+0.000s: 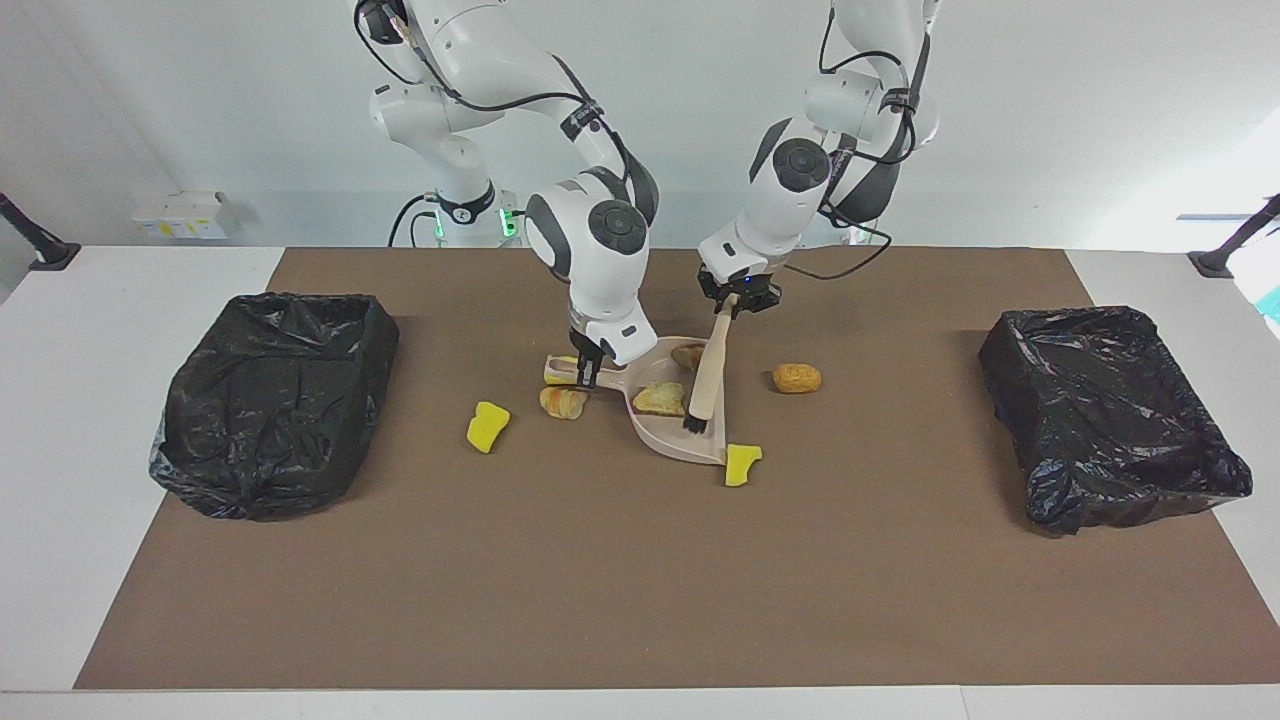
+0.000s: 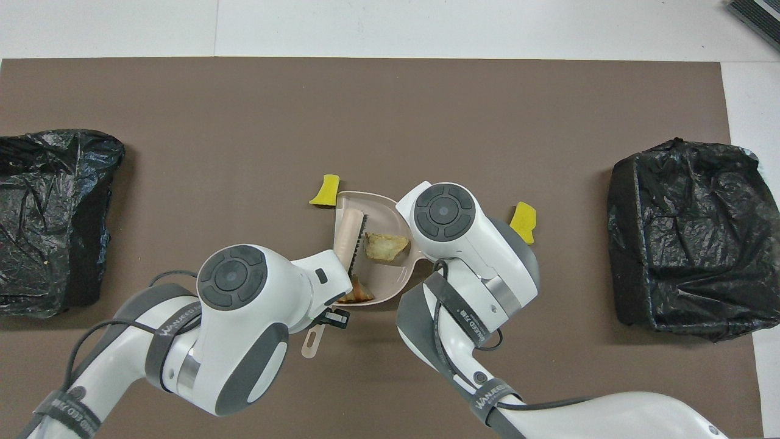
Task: Sweep and dump trash in bin
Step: 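Sweep the bread pieces with the left gripper's brush into the held dustpan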
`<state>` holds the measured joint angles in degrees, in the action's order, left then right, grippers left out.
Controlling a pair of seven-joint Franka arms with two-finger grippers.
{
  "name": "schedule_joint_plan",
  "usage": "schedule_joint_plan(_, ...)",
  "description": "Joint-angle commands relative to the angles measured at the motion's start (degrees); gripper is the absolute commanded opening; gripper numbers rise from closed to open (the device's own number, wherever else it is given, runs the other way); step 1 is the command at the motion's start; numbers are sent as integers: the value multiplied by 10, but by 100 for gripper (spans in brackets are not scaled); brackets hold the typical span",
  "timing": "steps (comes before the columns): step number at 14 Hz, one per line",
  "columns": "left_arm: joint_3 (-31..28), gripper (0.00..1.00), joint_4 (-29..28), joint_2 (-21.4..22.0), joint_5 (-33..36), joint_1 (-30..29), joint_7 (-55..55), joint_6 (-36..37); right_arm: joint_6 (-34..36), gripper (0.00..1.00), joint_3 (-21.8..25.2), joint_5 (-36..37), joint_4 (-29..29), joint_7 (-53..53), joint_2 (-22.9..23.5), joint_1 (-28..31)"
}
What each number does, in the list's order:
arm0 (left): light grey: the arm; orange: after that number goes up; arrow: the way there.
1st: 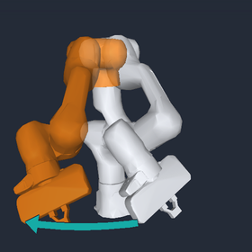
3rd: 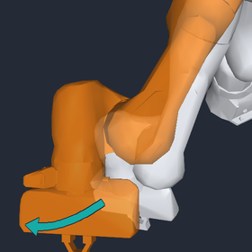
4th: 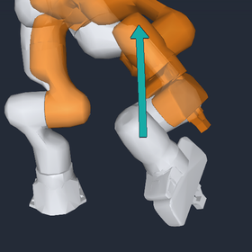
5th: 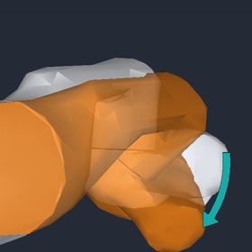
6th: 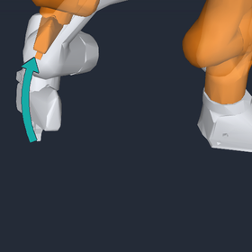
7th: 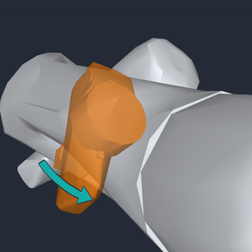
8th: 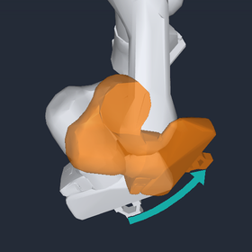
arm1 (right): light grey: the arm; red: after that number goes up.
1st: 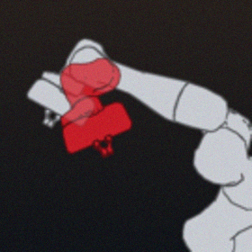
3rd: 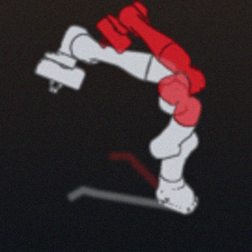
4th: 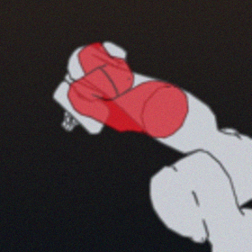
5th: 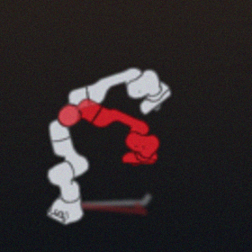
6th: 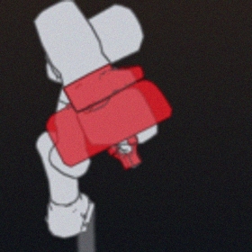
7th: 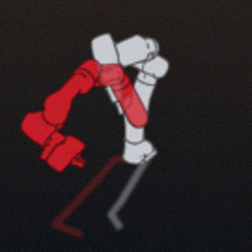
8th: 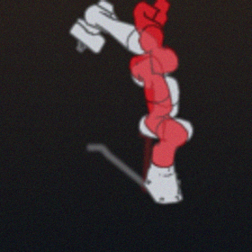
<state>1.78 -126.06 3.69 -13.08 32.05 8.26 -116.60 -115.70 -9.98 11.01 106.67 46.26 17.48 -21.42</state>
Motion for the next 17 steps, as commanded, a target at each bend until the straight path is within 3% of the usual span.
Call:
schedule_joint_plan(1, -3, 0, 23, 23, 35, -54, -4, 39, -13, 0, -2, 26, -4, -26, 10, 0)
schedule_joint_plan(4, -3, 0, 40, 3, 97, -116, -92, 11, -1, 0, -2, 27, -11, -19, 9, 4)
schedule_joint_plan(7, -3, 0, 98, -84, 139, -149, -155, -8, 15, 0, -2, 42, -9, -17, 5, 3)
schedule_joint_plan(9, -2, 0, 103, -112, 147, -140, -156, -22, 21, 0, -2, 44, -6, -17, 4, 2)
schedule_joint_plan(13, 3, 0, 65, -99, 143, -103, -163, -14, 24, 0, -2, 44, -2, -17, 1, 1)
schedule_joint_plan(17, 5, 0, 57, -70, 99, -54, -166, 60, 24, 0, -2, 44, -2, -17, 1, 1)
